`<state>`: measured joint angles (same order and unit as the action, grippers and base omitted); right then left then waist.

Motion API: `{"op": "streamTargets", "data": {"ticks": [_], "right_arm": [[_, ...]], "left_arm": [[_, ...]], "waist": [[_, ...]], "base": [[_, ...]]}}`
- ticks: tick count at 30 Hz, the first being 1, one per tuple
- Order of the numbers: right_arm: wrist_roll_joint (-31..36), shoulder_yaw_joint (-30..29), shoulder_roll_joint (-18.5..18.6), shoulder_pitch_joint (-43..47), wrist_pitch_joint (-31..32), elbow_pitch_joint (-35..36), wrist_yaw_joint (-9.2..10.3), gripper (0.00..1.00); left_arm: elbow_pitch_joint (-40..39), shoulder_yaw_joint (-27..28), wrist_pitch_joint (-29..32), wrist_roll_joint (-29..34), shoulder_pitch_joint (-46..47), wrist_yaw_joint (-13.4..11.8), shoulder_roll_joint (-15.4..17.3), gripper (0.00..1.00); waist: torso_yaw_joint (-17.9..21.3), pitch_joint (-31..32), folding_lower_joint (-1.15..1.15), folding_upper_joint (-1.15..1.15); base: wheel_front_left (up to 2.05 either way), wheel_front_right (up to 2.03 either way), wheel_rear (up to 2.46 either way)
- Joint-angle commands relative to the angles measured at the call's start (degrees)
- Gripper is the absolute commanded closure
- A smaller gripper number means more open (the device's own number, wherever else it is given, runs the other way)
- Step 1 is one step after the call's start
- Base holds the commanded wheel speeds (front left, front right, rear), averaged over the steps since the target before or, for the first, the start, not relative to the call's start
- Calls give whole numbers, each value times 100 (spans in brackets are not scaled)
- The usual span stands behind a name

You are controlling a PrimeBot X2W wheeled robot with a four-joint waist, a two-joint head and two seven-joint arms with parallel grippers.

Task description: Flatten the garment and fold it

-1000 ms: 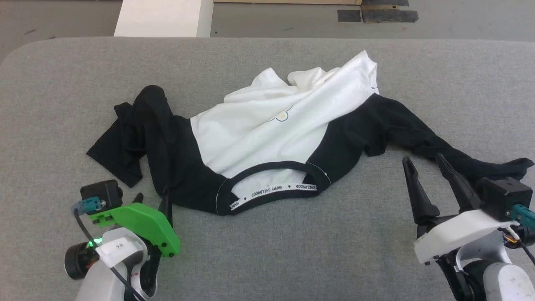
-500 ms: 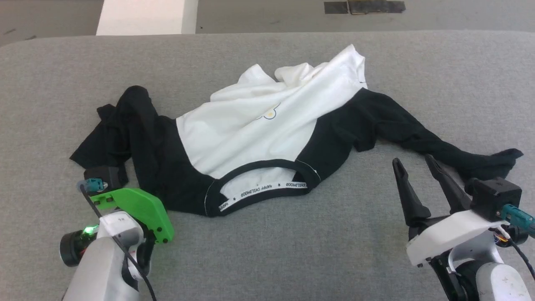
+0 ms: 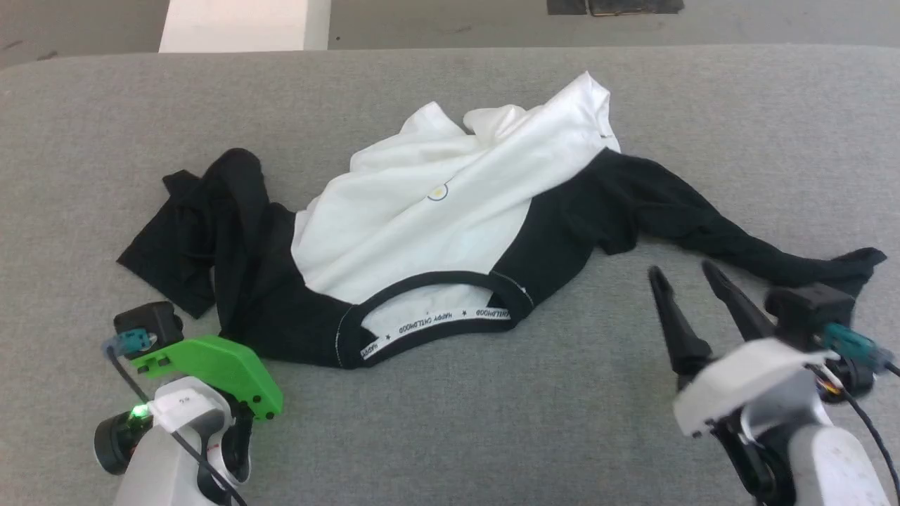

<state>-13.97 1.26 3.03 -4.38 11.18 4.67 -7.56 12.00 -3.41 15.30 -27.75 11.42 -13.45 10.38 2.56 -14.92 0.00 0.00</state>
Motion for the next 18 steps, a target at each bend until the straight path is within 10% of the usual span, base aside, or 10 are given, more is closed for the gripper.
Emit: {"op": "streamTargets", "data": {"ticks": [1, 18], "right_arm": [[137, 89, -15, -232, 22, -59, 8, 0], [2513, 341, 48, -1849, 1195, -2222, 8, 0]], "left_arm": [[-26, 55, -91, -13, -92, -68, 38, 100], [80, -243, -306, -35, 379, 202, -82, 100]], "waist": [[-106, -53, 0, 0], [-538, -455, 0, 0]], "base": [[0, 0, 0], [0, 0, 0]]}}
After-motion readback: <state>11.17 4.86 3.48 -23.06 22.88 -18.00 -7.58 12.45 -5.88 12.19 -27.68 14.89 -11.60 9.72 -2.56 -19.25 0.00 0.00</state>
